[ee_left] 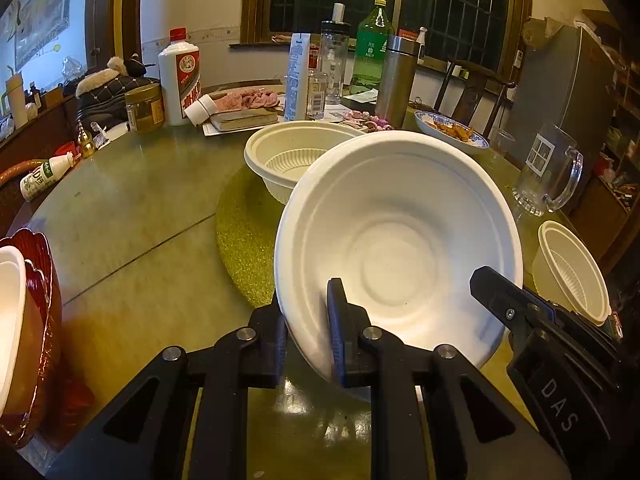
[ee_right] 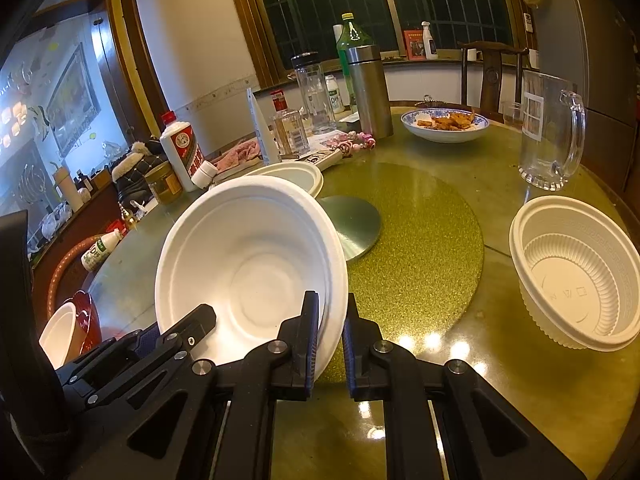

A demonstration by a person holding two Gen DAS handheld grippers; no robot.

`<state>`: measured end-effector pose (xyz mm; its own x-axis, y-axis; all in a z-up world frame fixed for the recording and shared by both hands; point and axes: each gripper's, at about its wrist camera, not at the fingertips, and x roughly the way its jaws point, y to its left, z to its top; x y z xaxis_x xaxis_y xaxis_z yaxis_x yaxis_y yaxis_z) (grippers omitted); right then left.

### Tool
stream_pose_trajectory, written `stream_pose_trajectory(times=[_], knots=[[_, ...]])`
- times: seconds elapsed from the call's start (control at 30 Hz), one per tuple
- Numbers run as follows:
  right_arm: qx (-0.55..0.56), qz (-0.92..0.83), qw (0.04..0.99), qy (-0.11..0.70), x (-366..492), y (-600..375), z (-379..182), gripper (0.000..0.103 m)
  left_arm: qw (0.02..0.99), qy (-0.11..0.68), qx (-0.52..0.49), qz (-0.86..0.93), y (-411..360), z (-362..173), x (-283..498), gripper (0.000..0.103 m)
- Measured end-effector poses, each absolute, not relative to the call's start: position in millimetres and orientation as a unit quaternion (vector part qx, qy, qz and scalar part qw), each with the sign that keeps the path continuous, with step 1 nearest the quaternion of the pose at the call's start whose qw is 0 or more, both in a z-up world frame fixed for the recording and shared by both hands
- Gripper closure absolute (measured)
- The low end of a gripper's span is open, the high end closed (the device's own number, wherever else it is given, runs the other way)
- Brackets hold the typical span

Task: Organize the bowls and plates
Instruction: 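Lift the white bowl tilted up with both grippers and hold it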

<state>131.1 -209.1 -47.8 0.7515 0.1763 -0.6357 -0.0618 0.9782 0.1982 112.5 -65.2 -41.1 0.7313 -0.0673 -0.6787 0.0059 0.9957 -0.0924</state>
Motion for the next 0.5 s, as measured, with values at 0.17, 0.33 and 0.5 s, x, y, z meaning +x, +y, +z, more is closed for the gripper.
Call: stream_pose_trajectory(times=[0.17, 0.33, 0.5], knots=[[0.086, 0.065, 0.933, 0.345, 130.4, -209.5, -46.7, 0.093, 0.932, 0.36, -0.039, -0.019, -65.6, -40.0, 110.6, 0.087], [0.085, 0.065, 0.933, 0.344, 129.2, -210.0, -46.5, 0.093, 0.932, 0.361, -0.038, -0.018, -65.4, -39.9, 110.2, 0.087], [0.085, 0.064, 0.933, 0.345, 129.0, -210.3, -46.1, 0.093, 0.931, 0.362, -0.037, -0.019, -65.0, -39.9, 110.2, 0.087]])
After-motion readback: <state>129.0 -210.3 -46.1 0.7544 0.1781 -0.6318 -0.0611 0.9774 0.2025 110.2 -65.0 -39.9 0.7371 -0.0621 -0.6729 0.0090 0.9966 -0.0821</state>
